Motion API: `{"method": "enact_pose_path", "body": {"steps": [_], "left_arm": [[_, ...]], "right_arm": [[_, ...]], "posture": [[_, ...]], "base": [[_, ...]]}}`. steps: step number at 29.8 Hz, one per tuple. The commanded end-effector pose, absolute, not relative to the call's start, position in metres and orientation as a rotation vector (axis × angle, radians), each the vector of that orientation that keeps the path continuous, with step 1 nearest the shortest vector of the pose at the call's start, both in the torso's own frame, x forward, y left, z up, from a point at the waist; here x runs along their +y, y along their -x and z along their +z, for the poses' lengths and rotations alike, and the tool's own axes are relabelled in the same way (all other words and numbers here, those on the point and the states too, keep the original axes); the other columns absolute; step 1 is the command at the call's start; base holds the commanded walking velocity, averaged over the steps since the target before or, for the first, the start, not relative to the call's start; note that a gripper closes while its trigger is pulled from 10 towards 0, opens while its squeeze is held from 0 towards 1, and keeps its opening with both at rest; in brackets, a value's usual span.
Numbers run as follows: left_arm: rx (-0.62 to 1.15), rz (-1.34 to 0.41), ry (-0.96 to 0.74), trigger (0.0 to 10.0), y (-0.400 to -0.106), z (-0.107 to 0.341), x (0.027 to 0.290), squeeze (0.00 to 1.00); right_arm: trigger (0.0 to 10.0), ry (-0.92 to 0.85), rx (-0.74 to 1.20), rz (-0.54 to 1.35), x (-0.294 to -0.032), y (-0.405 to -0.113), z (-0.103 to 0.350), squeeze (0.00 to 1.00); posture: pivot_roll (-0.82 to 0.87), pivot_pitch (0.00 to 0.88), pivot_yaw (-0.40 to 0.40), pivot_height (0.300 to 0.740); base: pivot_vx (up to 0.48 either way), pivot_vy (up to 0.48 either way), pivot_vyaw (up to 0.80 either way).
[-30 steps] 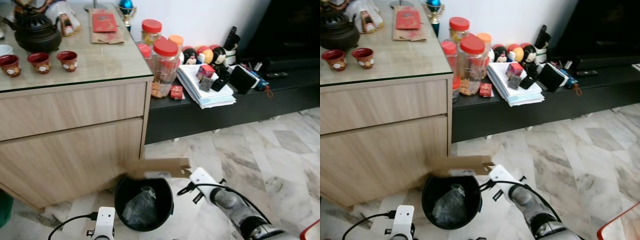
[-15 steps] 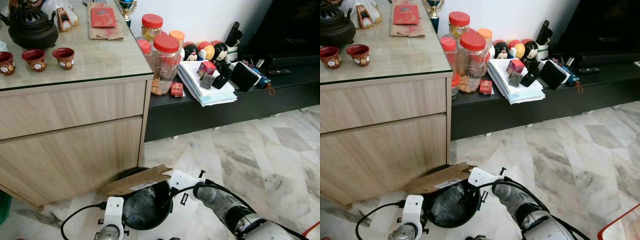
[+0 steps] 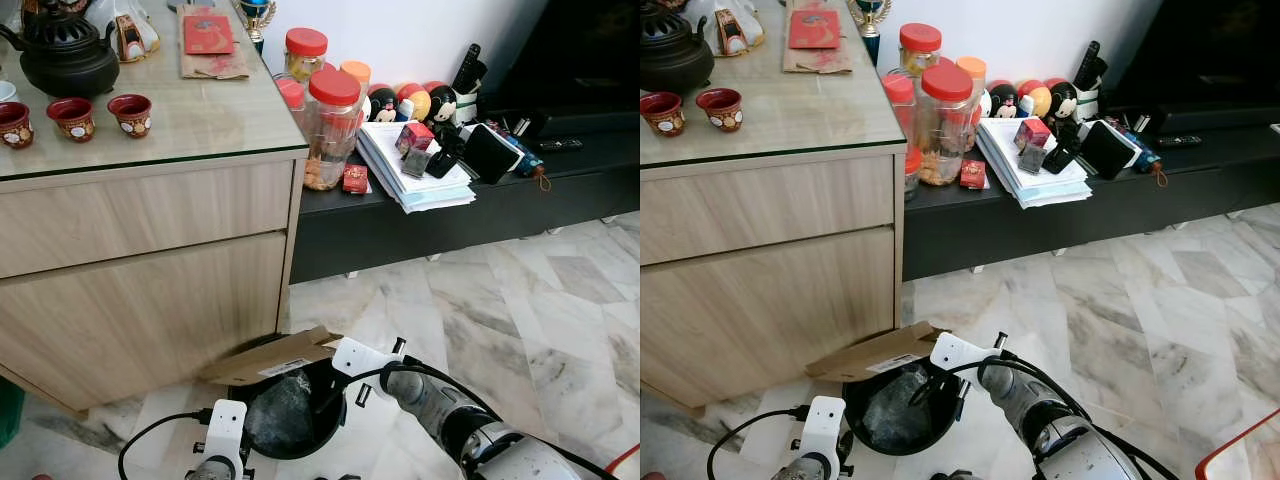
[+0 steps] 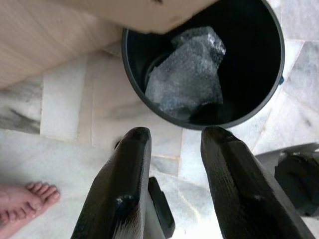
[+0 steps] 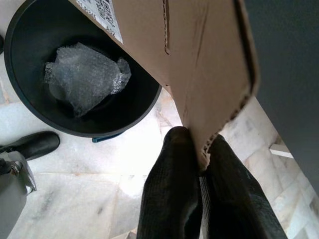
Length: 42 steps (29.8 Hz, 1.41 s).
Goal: Picking trash to rubbish bin
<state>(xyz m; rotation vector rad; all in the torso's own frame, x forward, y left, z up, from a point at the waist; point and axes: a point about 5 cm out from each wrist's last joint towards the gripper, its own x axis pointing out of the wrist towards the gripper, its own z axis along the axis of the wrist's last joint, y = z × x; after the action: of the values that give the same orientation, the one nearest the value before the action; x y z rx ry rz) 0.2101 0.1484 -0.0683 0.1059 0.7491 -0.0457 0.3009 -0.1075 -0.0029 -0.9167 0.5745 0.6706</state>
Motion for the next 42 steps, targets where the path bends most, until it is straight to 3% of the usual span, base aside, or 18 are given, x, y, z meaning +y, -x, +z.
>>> {"method": "enact_pose_path", "body": {"steps": [1, 2, 3, 4, 5, 6, 29, 30, 37, 42], "left_arm": [[0.766, -0.068, -0.099, 10.0, -0.205, -0.071, 0.143, 0.0], [0.763, -0.069, -0.097, 10.0, -0.206, -0.071, 0.142, 0.0], [0.759, -0.071, -0.097, 10.0, -0.207, -0.07, 0.142, 0.0], [0.759, -0.071, -0.097, 10.0, -0.207, -0.07, 0.142, 0.0], [0.757, -0.072, -0.097, 10.0, -0.207, -0.07, 0.141, 0.0], [0.755, -0.073, -0.096, 10.0, -0.208, -0.07, 0.141, 0.0], [0.776, -0.077, -0.087, 10.0, -0.201, -0.074, 0.139, 0.0], [0.777, -0.077, -0.087, 10.0, -0.2, -0.074, 0.14, 0.0], [0.784, -0.074, -0.09, 10.0, -0.199, -0.075, 0.141, 0.0], [0.824, -0.038, -0.114, 10.0, -0.191, -0.08, 0.145, 0.0]], "right_arm": [[10.0, 0.928, 0.595, 0.661, -0.113, -0.3, -0.005, 0.01], [10.0, 0.925, 0.594, 0.656, -0.113, -0.301, -0.004, 0.45], [10.0, 0.921, 0.593, 0.65, -0.114, -0.301, -0.004, 0.56], [10.0, 0.921, 0.593, 0.65, -0.114, -0.301, -0.004, 0.56], [10.0, 0.92, 0.592, 0.648, -0.114, -0.301, -0.004, 0.89], [10.0, 0.919, 0.591, 0.644, -0.114, -0.302, -0.003, 1.0], [10.0, 0.864, 0.603, 0.598, -0.125, -0.303, -0.003, 1.0], [10.0, 0.857, 0.611, 0.59, -0.127, -0.302, -0.003, 0.0], [10.0, 0.793, 0.628, 0.535, -0.137, -0.303, -0.003, 0.0], [10.0, 0.542, 0.664, 0.344, -0.167, -0.299, -0.005, 0.0]], "posture": [[0.12, 0.162, -0.203, 0.728], [0.12, 0.16, -0.202, 0.728], [0.12, 0.159, -0.201, 0.728], [0.12, 0.159, -0.201, 0.728], [0.12, 0.158, -0.2, 0.728], [0.12, 0.158, -0.2, 0.728], [0.11, 0.182, -0.203, 0.728], [0.11, 0.182, -0.202, 0.728], [0.11, 0.183, -0.201, 0.728], [0.1, 0.18, -0.2, 0.728]], "base": [[0.0, 0.0, 0.0], [0.0, 0.0, 0.0], [0.0, 0.0, 0.0], [0.0, 0.0, 0.0], [0.0, 0.0, 0.0], [0.0, 0.0, 0.0], [0.0, 0.0, 0.0], [0.0, 0.0, 0.0], [0.0, 0.0, 0.0], [0.0, 0.0, 0.0]]}}
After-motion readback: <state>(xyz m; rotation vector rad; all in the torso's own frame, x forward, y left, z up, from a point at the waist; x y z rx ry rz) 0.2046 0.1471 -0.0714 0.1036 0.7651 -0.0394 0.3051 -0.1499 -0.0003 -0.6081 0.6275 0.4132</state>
